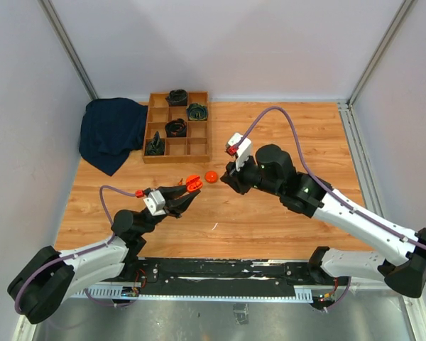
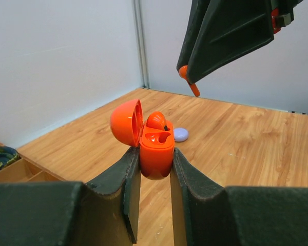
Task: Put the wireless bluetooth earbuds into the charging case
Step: Pick up the earbud from the center of the board, then place the earbud in the charging case.
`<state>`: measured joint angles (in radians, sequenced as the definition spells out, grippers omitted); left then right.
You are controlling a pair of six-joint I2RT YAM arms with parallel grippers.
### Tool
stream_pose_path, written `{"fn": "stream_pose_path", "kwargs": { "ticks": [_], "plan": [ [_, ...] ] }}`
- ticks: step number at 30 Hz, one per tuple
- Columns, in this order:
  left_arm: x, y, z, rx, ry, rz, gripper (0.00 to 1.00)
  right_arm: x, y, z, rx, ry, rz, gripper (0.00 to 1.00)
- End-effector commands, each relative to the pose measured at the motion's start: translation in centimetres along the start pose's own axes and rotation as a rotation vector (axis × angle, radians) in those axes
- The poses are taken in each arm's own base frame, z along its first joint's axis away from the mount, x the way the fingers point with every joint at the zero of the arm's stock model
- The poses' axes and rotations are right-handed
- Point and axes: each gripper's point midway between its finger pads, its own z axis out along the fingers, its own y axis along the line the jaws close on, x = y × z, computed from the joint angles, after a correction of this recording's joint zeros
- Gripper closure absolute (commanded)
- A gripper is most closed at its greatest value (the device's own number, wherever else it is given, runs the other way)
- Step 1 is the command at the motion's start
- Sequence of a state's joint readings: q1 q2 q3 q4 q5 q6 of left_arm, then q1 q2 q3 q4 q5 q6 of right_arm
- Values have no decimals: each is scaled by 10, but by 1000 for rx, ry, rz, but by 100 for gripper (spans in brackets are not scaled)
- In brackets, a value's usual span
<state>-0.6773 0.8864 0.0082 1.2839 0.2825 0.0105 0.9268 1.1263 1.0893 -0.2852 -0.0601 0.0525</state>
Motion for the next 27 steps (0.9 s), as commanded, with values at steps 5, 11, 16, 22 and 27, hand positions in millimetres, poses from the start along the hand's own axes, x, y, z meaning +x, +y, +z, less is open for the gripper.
{"fn": "stream_pose_path", "kwargs": {
  "ticks": [5, 11, 16, 22, 27],
  "plan": [
    [30, -16, -32, 36, 61, -27, 100, -43, 43, 6, -141, -215, -13, 86],
    [29, -19, -32, 54, 56, -25, 100, -59, 63, 7, -221, -307, -6, 86],
    [28, -21, -32, 66, 52, -25, 100, -62, 78, 13, -278, -325, -13, 85],
    [27, -21, -31, 64, 48, -25, 100, -56, 85, 22, -306, -305, -3, 86],
    [27, -21, -32, 63, 46, -28, 100, -47, 91, 29, -326, -277, 3, 85]
  ]
}}
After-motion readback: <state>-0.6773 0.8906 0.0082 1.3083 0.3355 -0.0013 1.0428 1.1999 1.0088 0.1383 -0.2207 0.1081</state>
